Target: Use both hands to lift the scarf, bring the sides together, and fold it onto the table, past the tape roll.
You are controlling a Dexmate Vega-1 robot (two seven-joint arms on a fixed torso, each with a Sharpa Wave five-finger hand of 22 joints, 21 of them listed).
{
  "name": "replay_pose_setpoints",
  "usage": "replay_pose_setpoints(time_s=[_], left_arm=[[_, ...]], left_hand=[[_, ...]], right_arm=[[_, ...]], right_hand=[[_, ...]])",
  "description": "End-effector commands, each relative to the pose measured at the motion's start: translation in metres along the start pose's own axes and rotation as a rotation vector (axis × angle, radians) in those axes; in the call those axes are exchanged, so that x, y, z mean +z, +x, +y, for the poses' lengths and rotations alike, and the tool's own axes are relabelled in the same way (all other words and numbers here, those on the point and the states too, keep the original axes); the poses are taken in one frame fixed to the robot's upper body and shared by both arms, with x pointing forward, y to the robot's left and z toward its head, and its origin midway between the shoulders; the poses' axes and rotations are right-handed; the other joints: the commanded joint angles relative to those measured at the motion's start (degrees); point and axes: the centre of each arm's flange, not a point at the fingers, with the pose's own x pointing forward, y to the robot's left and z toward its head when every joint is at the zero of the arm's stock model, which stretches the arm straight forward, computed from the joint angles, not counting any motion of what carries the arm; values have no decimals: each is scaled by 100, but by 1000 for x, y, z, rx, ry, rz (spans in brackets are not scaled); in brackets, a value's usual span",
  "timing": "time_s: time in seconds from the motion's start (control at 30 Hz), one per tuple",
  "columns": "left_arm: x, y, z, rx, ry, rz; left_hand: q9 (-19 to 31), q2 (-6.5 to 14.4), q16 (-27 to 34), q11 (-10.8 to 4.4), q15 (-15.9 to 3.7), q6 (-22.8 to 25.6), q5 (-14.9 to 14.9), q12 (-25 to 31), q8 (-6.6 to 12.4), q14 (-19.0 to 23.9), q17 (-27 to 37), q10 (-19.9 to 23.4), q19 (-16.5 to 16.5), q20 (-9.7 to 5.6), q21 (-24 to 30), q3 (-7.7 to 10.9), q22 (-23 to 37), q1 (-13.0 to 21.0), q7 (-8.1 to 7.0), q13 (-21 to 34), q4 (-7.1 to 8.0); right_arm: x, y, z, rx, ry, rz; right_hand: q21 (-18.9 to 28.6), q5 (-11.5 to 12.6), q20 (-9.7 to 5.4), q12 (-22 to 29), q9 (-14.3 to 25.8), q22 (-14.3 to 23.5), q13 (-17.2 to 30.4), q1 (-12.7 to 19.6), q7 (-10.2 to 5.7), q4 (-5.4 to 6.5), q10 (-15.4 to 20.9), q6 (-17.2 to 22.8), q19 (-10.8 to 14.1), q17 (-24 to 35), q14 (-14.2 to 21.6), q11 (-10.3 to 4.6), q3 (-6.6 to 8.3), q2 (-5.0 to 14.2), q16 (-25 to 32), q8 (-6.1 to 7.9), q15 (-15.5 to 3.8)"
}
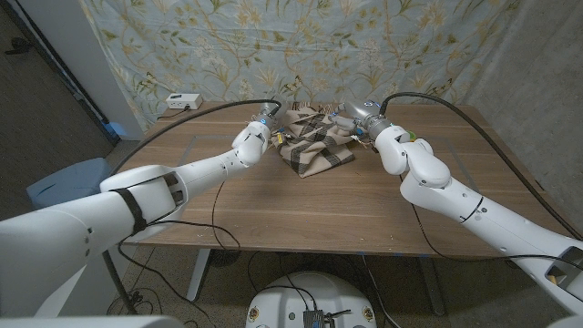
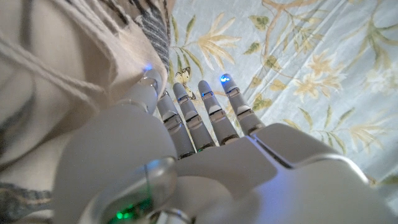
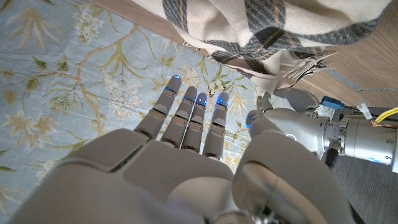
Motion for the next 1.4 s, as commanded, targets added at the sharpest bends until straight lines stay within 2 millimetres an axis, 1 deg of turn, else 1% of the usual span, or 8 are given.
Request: replay_pose_setpoints(time_s=[0.03,0.27,0.43,0.67,0.73,0.8,1.1,1.4], left_arm=[[-36,15,27,240,141,127],[-40,36,43,295,278,102],[-41,53,53,256,333,43],[-38,74,66,190,350,-41],[-34,79,70,169,362,-74],[-30,78,75,195,359,-71],[-3,99,86,-3,407,-244],[24,103,94,-170,435,-367]], left_hand=[[285,70,-23,6,-905,118,5,-9,112,86,19,68,65,17,50,42,22,-11,132,19,28],[339,53,-49,8,-919,124,4,-22,170,110,10,97,82,3,57,77,21,0,134,35,17],[377,28,-74,6,-933,152,4,-33,221,102,6,120,77,-13,55,95,19,16,111,46,-3],[408,15,-91,2,-942,175,10,-36,264,101,6,155,74,-16,54,113,18,31,136,57,-15],[411,2,-96,2,-941,193,12,-34,279,105,5,174,75,-18,54,117,18,38,155,61,-25],[410,-4,-89,2,-939,194,12,-30,283,119,10,197,79,-12,55,112,17,40,166,65,-27],[389,-54,-37,6,-942,256,23,7,318,232,36,362,136,16,75,81,16,92,215,91,-68],[333,-370,48,8,-962,471,-3,39,421,347,79,584,210,-30,103,-139,21,255,228,143,-153]], right_arm=[[-1,4,2,2,19,-13],[-6,0,2,-4,34,-6],[-9,-2,2,-8,38,-1],[-15,-3,3,-12,46,8],[-17,-3,3,-14,49,12],[-19,-3,3,-14,51,15],[-30,-3,5,-10,63,34],[-37,-1,5,-7,69,45]], right_hand=[[-7,11,-13,-15,19,-3,6,26,-6,-25,53,39,39,-4,33,12,8,-11,23,9,-211],[-16,9,-13,-16,19,-2,7,19,-6,-27,58,44,42,-4,32,13,7,-7,24,7,-215],[-22,8,-16,-20,19,-2,7,14,-6,-28,56,44,44,-3,33,15,6,-5,25,3,-216],[-29,6,-15,-23,20,-2,7,10,-2,-32,55,52,48,-4,31,21,6,-4,25,3,-218],[-32,6,-14,-23,20,-2,7,11,-3,-35,57,55,48,-5,33,24,8,-3,26,2,-221],[-35,6,-16,-25,20,-2,7,9,-2,-35,54,55,49,-7,37,21,8,-4,26,1,-217],[-46,3,-13,-26,20,-1,7,-2,0,-37,59,72,52,-7,34,15,6,-5,26,3,-200],[-57,0,-10,-28,21,-1,7,-11,13,-43,63,104,57,-9,41,25,0,-13,30,9,-195]])
